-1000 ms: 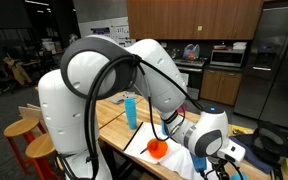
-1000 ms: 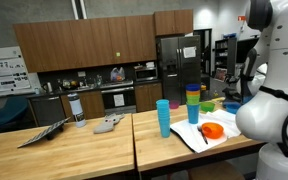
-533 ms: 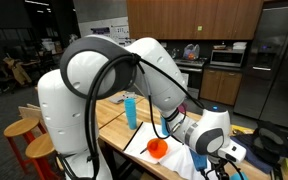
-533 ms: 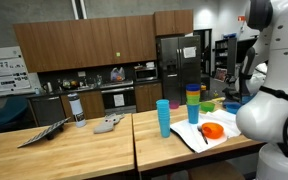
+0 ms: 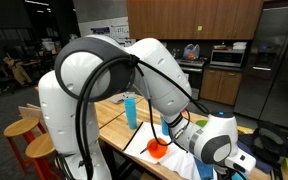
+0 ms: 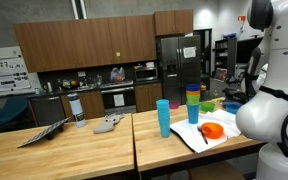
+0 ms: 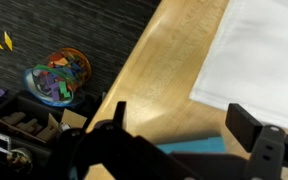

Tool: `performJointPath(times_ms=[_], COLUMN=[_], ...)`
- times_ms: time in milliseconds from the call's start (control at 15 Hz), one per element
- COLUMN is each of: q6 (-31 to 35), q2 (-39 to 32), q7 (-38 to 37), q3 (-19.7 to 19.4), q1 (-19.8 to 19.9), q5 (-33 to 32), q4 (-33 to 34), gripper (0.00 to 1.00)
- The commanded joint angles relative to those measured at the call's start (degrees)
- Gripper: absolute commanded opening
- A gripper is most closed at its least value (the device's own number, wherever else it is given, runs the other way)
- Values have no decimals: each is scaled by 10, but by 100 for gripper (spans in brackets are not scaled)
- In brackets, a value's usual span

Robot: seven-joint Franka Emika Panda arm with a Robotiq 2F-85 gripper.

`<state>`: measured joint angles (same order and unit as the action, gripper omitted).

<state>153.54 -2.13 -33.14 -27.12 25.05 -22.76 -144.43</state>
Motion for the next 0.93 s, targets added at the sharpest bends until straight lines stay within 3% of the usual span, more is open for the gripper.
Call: performJointPath(times_ms=[0,400,467,600,867], q6=[17,72,81,93,113], q2=[-2,-29,-36,-45,-57], q7=[-10,-43,-45,-53,-62], q3=[-25,-64,-67,-72,-73], q1=[15,41,42,44,41], q5=[-56,-173,-182,-198,-205], q4=[-2,12,14,19,27], gripper=[100,97,73,71,39])
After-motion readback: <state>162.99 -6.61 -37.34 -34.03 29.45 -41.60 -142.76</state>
